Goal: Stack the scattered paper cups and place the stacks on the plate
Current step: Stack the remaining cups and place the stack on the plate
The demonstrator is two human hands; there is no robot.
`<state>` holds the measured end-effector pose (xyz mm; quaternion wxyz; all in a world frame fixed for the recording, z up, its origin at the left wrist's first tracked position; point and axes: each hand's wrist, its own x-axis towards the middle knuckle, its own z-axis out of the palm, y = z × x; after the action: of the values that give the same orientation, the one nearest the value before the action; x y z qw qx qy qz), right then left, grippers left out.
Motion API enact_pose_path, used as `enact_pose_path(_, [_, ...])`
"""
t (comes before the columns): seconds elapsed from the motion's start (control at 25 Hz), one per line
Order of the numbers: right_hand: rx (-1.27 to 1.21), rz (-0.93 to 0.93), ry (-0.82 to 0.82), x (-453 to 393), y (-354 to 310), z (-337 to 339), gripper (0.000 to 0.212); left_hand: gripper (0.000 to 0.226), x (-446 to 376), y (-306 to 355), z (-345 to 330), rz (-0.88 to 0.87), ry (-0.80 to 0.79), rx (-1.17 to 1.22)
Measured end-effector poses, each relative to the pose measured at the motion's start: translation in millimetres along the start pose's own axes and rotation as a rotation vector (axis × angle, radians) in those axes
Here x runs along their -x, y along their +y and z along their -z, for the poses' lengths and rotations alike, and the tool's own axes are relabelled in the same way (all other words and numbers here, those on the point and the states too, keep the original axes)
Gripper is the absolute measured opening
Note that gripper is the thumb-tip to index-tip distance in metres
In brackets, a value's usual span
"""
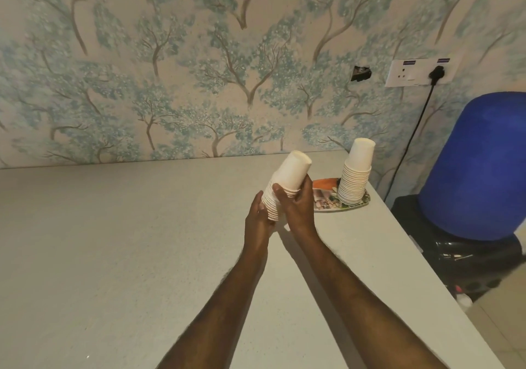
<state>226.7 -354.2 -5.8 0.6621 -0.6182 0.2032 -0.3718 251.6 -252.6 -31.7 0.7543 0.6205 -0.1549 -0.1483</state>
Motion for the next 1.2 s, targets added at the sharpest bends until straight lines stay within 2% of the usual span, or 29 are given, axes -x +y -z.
enact_pose_path(0.16, [0.156, 0.127, -0.086, 4, 11, 19, 0.096, 0.029, 3, -1, -23, 0.068, -0.026, 0.013])
enact_pose_path(0.24, [0.182, 0.143, -0.101, 1, 13, 27, 0.098, 0.037, 6, -4, -30, 0.126, -0.047, 0.047])
enact_pose_path(0.36, [0.214, 0.157, -0.121, -6, 13, 38, 0.097, 0.066, 5, -11, -32, 0.175, -0.109, 0.033])
enact_pose_path(0.44, [0.237, 0.156, -0.116, -12, 12, 45, 0.094, 0.067, 2, -12, -35, 0.199, -0.125, -0.021])
enact_pose_path(0.52, [0.258, 0.167, -0.093, -19, 13, 50, 0.093, 0.060, 1, -18, -34, 0.099, -0.114, -0.277])
enact_pose_path(0.64, [0.315, 0.179, -0.077, -32, 13, 56, 0.097, 0.057, 1, -50, -13, -0.173, -0.094, -1.068])
enact_pose_path(0.72, [0.389, 0.204, -0.083, -40, 12, 59, 0.097, 0.063, 3, -65, -2, -0.222, -0.133, -1.362])
enact_pose_path(0.8, [0.442, 0.236, -0.092, -49, 10, 59, 0.095, 0.071, 7, -72, -1, -0.236, -0.177, -1.456])
enact_pose_path(0.96, [0.471, 0.217, -0.073, -58, 11, 57, 0.093, 0.086, 23, -76, -9, -0.201, -0.222, -1.463])
enact_pose_path(1.2, [0.452, 0.160, -0.002, -68, 30, 62, 0.094, 0.086, 29, -73, -9, -0.173, -0.249, -1.549])
